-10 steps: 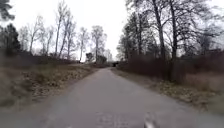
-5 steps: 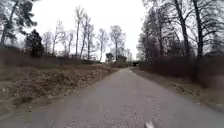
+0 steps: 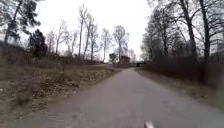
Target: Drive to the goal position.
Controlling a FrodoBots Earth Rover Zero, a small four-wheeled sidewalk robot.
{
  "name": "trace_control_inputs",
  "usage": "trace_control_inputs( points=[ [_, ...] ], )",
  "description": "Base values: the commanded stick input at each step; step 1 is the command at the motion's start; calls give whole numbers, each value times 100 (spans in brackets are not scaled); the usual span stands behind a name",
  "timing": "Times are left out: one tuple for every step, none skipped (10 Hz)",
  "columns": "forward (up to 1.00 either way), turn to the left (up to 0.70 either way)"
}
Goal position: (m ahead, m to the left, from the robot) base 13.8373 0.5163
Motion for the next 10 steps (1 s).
trace_control_inputs(
  points=[
    [70,0],
    [70,0],
    [70,0],
    [70,0],
    [70,0],
    [70,0],
    [70,0],
    [70,0],
    [70,0],
    [70,0]
  ],
)
